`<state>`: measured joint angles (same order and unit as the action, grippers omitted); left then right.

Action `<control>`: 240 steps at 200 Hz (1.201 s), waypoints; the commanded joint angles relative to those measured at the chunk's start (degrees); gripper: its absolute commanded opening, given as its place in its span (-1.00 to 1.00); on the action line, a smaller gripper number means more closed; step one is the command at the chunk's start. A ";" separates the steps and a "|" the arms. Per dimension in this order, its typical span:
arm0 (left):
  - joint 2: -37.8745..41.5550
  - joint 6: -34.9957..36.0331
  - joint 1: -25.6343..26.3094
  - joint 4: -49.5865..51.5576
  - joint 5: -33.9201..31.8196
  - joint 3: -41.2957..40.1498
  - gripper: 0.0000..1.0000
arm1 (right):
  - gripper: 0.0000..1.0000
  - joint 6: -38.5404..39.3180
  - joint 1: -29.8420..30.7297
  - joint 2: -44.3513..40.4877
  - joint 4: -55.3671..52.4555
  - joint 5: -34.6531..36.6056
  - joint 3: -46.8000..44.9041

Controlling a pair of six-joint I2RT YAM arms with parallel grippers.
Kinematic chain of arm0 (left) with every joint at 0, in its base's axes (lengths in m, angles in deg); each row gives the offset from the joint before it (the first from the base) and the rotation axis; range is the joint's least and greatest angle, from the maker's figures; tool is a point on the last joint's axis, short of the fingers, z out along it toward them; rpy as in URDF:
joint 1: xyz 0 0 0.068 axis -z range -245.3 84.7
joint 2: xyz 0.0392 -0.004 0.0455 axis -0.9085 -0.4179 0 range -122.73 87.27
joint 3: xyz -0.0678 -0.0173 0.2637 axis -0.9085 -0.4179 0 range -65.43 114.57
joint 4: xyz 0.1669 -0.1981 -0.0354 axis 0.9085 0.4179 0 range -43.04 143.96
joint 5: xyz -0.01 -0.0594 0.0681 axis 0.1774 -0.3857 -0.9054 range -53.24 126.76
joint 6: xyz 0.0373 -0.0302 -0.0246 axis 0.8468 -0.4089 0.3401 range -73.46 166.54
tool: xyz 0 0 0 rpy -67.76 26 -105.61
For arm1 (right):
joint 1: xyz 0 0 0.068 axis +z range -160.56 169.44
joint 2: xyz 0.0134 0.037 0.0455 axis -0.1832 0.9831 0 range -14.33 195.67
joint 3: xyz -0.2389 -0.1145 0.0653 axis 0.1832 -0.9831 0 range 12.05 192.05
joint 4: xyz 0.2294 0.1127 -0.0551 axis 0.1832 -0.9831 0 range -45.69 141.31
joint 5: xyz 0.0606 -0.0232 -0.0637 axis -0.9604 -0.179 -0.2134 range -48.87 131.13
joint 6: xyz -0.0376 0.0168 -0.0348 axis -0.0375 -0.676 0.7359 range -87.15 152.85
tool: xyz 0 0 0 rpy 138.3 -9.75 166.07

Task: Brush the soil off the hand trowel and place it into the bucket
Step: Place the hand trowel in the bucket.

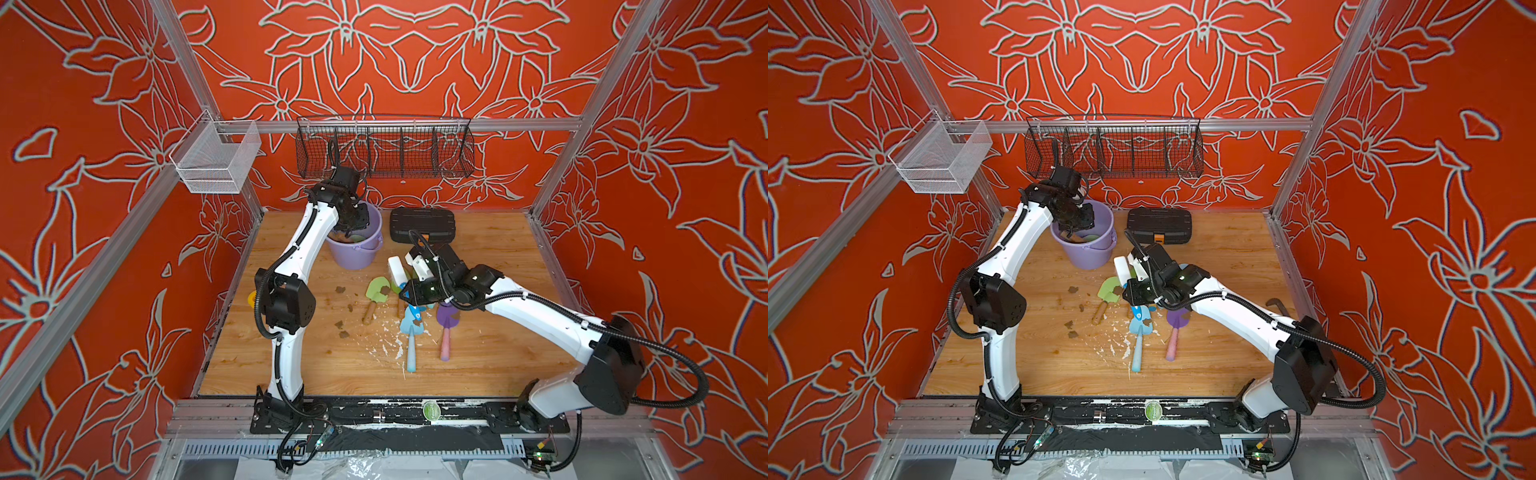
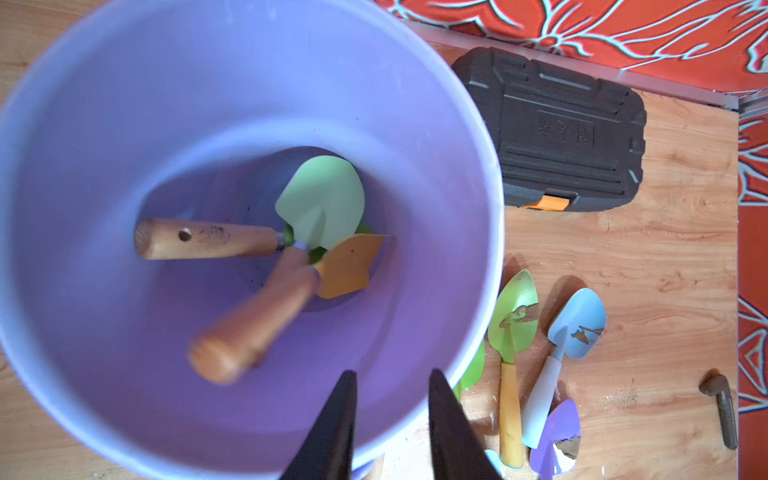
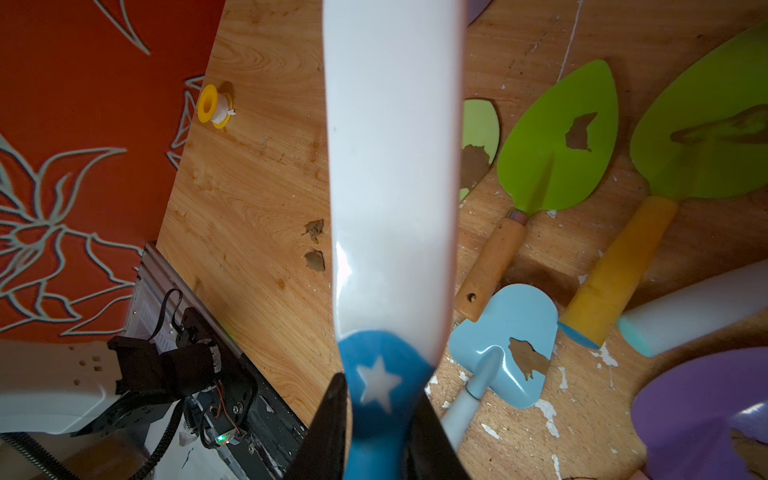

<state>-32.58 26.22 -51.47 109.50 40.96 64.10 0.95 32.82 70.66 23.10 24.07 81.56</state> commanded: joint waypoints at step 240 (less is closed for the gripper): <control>54.39 -25.63 9.91 -48.08 20.17 -81.15 0.36 | -1.00 1.58 6.55 1.57 4.29 -11.51 0.29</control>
<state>22.28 2.62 -41.66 65.75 57.58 -16.46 2.61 39.05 71.34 25.46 12.68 80.03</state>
